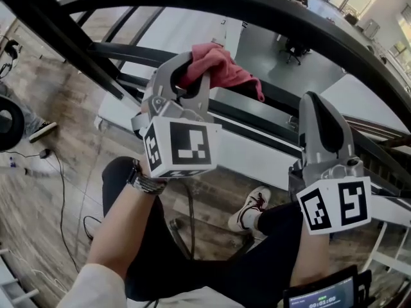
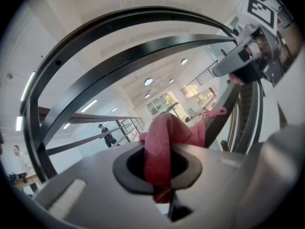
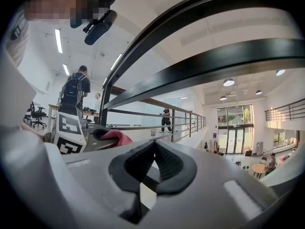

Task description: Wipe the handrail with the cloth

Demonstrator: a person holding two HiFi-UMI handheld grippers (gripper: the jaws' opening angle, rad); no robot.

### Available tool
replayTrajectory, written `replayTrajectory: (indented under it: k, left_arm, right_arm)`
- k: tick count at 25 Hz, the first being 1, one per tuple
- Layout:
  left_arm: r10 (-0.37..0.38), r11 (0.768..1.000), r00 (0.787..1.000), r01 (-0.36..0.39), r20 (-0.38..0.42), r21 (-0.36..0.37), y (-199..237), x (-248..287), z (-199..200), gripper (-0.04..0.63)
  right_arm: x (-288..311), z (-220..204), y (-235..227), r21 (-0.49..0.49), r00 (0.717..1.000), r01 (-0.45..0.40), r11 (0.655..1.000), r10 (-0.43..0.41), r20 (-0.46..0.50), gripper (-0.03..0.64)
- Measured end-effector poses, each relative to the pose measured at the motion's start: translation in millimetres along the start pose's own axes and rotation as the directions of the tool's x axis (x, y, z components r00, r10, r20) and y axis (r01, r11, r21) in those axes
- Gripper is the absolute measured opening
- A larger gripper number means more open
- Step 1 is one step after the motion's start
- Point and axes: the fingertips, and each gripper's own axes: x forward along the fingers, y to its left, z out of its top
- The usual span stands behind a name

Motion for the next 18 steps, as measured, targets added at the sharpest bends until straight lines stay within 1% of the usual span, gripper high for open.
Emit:
replayTrajectory:
  k: [6, 10, 18]
  left_arm:
    - [-0.066, 0.998, 0.997, 0.066, -0.034, -0.004, -13.1, 4.8, 5.7, 0.025]
    - [-0.038, 0.999, 0.999, 0.037, -0.019, -0.032, -9.9, 3.4, 1.8, 0.023]
    - [-0.063, 0.995, 0.997, 0.06, -0.037, -0.08, -11.0, 5.7, 5.3, 0.025]
  right_arm:
    - [-5.9, -2.4, -18.2, 0.019, 0.999, 0.033, 0.999, -0.033, -0.005, 0.002]
    - [-1.2, -4.2, -22.7, 0.048, 0.999, 0.036, 0.998, -0.036, -0.008, 0.002]
    - [-2.6, -4.4, -22.7, 0.034, 0.999, 0.035, 0.999, -0.034, -0.032, 0.002]
